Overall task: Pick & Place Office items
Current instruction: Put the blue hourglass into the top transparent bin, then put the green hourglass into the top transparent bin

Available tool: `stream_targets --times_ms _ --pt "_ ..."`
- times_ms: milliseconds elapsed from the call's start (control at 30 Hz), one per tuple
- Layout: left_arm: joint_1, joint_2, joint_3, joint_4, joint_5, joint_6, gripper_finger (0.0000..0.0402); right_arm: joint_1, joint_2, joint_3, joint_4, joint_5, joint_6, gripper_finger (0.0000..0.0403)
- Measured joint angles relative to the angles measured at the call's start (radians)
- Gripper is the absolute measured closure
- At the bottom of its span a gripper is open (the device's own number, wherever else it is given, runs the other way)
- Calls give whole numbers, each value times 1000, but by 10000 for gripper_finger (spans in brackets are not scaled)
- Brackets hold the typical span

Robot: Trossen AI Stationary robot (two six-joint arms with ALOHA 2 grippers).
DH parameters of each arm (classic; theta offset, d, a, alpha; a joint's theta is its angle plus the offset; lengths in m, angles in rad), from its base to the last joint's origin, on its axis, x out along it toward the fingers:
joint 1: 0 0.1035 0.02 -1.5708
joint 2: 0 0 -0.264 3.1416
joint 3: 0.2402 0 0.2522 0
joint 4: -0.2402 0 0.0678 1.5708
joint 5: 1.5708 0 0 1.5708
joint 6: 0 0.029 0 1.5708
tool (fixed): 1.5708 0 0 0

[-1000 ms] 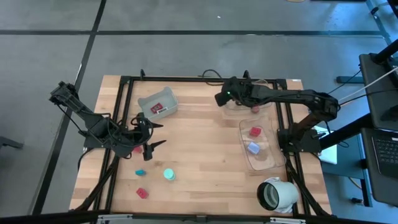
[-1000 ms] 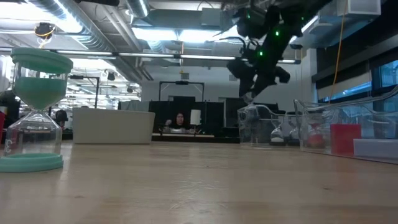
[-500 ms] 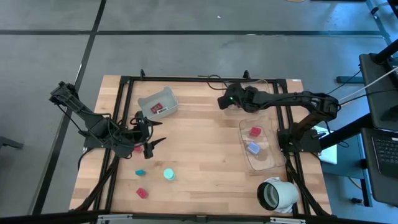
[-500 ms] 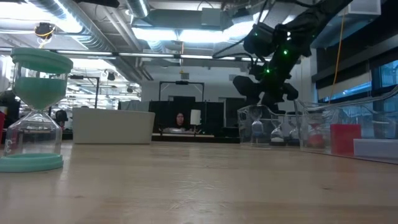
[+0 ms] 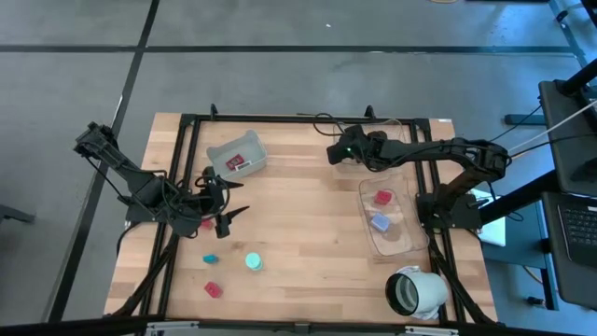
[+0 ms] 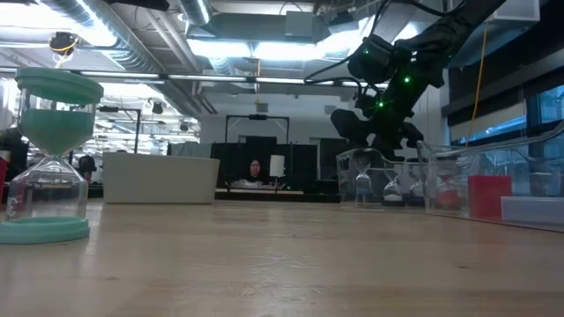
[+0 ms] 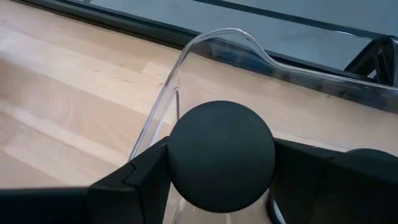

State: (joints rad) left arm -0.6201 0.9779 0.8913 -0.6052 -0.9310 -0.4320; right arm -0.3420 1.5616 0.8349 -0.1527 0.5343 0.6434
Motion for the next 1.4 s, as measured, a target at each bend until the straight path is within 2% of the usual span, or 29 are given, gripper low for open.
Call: stream_targets --times_ms 533,933,1067,1200,1400 --pt "0 0 0 1 7 -2 112 0 0 0 0 0 3 171" --pt "0 0 0 2 8 -1 112 -3 -3 0 11 0 -18 101" --pt "0 0 0 2 8 -1 112 -8 -63 0 9 -5 -59 87" --pt "0 0 0 2 8 -1 112 -8 -173 0 4 -76 -53 85" --pt "0 0 0 2 42 -2 112 47 -297 1 6 -292 -27 90"
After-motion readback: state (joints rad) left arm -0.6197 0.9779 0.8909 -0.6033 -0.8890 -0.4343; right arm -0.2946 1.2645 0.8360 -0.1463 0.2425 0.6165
